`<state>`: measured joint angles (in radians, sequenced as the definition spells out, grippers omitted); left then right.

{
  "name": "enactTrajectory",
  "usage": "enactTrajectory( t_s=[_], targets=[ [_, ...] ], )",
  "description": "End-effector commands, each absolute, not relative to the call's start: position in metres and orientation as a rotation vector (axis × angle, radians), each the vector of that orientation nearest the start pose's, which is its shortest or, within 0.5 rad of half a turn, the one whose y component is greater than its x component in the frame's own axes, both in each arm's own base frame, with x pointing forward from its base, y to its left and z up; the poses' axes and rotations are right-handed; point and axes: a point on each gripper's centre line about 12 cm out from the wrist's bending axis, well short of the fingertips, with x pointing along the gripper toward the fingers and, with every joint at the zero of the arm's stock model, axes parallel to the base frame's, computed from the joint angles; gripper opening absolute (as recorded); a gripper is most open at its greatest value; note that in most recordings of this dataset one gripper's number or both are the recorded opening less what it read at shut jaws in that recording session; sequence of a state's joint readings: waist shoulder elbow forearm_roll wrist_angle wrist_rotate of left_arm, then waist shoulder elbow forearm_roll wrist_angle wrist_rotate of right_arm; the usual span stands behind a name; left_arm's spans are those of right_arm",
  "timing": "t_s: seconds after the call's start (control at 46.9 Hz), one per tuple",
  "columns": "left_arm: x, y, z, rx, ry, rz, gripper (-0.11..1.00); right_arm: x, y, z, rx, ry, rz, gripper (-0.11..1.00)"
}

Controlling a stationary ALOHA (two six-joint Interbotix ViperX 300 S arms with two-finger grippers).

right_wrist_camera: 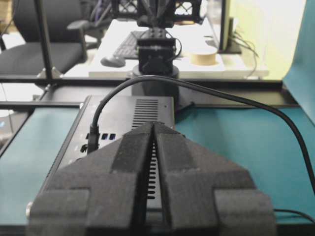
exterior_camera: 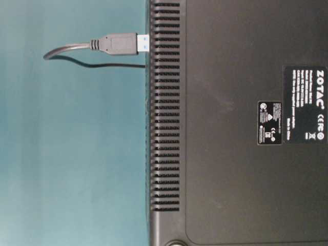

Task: Insert the USB into the PC box with both arms.
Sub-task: 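Move the right gripper toward the black USB cable at the box's rear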

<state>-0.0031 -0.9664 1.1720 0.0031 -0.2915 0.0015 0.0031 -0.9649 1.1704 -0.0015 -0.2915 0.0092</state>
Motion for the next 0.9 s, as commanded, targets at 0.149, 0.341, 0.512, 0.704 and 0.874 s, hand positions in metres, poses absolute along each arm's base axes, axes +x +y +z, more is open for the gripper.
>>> enactTrajectory(
  t_s=[0.149,0.341,0.512,0.704,0.874],
  targets=[
    [0.201,-0.005,0.320,0.018,-0.144,-0.027,0.00,0.194,-0.003,0.312,0.149,-0.081,-0.015,0.02],
    [0.205,-0.007,0.333,0.000,-0.069,-0.034,0.00,0.204,0.001,0.322,0.195,0.138,-0.003,0.01],
    [0.209,-0.007,0.345,0.009,0.000,-0.034,0.00,0.223,0.003,0.333,0.197,0.198,-0.001,0.02],
    [0.207,-0.007,0.351,0.009,0.000,-0.034,0.00,0.240,0.005,0.329,0.217,0.317,-0.001,0.03],
    [0.209,-0.007,0.347,0.010,0.050,-0.033,0.00,0.250,0.010,0.331,0.319,0.453,-0.009,0.08]
  ],
)
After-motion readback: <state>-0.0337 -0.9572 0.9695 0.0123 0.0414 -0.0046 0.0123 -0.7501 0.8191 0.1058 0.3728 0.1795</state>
